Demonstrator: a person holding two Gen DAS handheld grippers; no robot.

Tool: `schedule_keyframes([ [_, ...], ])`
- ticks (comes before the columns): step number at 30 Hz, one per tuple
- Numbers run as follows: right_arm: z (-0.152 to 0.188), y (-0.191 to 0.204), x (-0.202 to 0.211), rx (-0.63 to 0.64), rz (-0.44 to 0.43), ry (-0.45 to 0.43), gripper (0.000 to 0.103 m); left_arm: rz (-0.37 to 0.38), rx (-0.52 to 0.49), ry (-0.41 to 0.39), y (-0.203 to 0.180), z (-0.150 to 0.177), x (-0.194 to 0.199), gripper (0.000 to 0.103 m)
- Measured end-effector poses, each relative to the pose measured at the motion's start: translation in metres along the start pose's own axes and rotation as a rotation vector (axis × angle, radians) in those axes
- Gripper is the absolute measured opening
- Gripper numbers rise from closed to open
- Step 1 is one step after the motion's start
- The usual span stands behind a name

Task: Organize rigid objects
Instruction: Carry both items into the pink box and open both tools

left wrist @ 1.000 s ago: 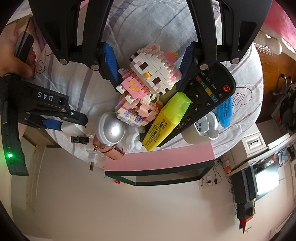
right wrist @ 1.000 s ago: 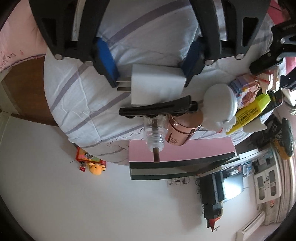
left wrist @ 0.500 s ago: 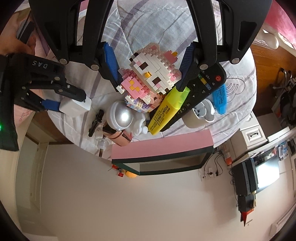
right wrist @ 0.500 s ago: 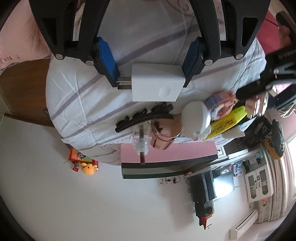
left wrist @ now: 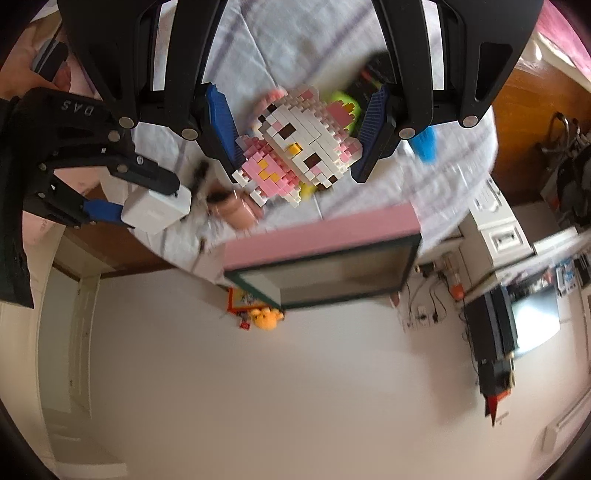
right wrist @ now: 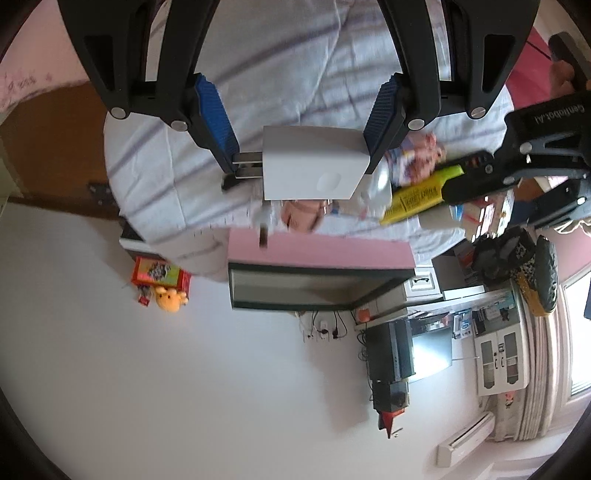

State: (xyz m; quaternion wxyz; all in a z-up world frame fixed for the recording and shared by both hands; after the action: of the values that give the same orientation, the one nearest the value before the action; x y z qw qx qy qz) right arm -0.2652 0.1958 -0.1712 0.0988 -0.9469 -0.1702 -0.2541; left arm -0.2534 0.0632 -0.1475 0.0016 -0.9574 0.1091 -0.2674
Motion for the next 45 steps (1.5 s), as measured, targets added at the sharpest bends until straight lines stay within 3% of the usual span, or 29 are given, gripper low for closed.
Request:
schedule_keyframes([
  [7, -0.062, 0.002, -0.019, 0.049, -0.074, -0.037, 0.068, -0.005, -0.026, -0.028, 0.016, -0.061, -0.028, 0.06],
  [12, -0.099, -0.007, -0.066, 0.089, -0.072, 0.019, 0.068, -0.016, -0.024, 0.038, 0.039, -0.099, -0.076, 0.06],
  [18, -0.133, -0.013, -0.133, 0.125, -0.09, 0.115, 0.068, -0.032, -0.005, 0.174, 0.063, -0.128, -0.152, 0.059],
  [25, -0.13, -0.026, -0.216, 0.075, -0.146, 0.289, 0.068, -0.063, 0.02, 0.338, 0.089, -0.123, -0.229, 0.06],
  [30, -0.116, -0.026, -0.246, 0.094, -0.177, 0.405, 0.068, -0.095, 0.008, 0.42, 0.095, -0.107, -0.259, 0.06],
  [33, -0.115, -0.024, -0.249, 0.095, -0.182, 0.421, 0.068, -0.1, 0.019, 0.414, 0.097, -0.105, -0.264, 0.062],
  [36, -0.121, -0.024, -0.244, 0.11, -0.156, 0.389, 0.069, -0.126, 0.043, 0.386, 0.106, -0.107, -0.262, 0.078],
  [38, -0.124, -0.026, -0.236, 0.099, -0.158, 0.371, 0.074, -0.127, 0.06, 0.357, 0.111, -0.111, -0.257, 0.083],
  [39, -0.128, -0.026, -0.235, 0.094, -0.16, 0.365, 0.084, -0.109, 0.068, 0.352, 0.112, -0.113, -0.253, 0.085],
  [41, -0.133, -0.025, -0.223, 0.111, -0.17, 0.333, 0.084, -0.091, 0.092, 0.343, 0.113, -0.116, -0.245, 0.089],
  [45, -0.152, -0.016, -0.189, 0.142, -0.163, 0.246, 0.084, -0.117, 0.068, 0.229, 0.111, -0.132, -0.207, 0.096],
])
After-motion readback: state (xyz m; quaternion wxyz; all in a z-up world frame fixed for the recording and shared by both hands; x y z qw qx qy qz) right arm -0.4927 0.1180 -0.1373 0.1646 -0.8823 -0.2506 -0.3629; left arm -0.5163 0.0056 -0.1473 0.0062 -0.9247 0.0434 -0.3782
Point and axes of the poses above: each gripper's, at about its wrist camera, not at the fingertips, and x roughly against the way its jaws point, y to its left, z to its underside, the point moved 6 cm from there along -x, roughly the way its jaws point, and after that the axes turned 8 degrees about x, right-handed, at the moved point
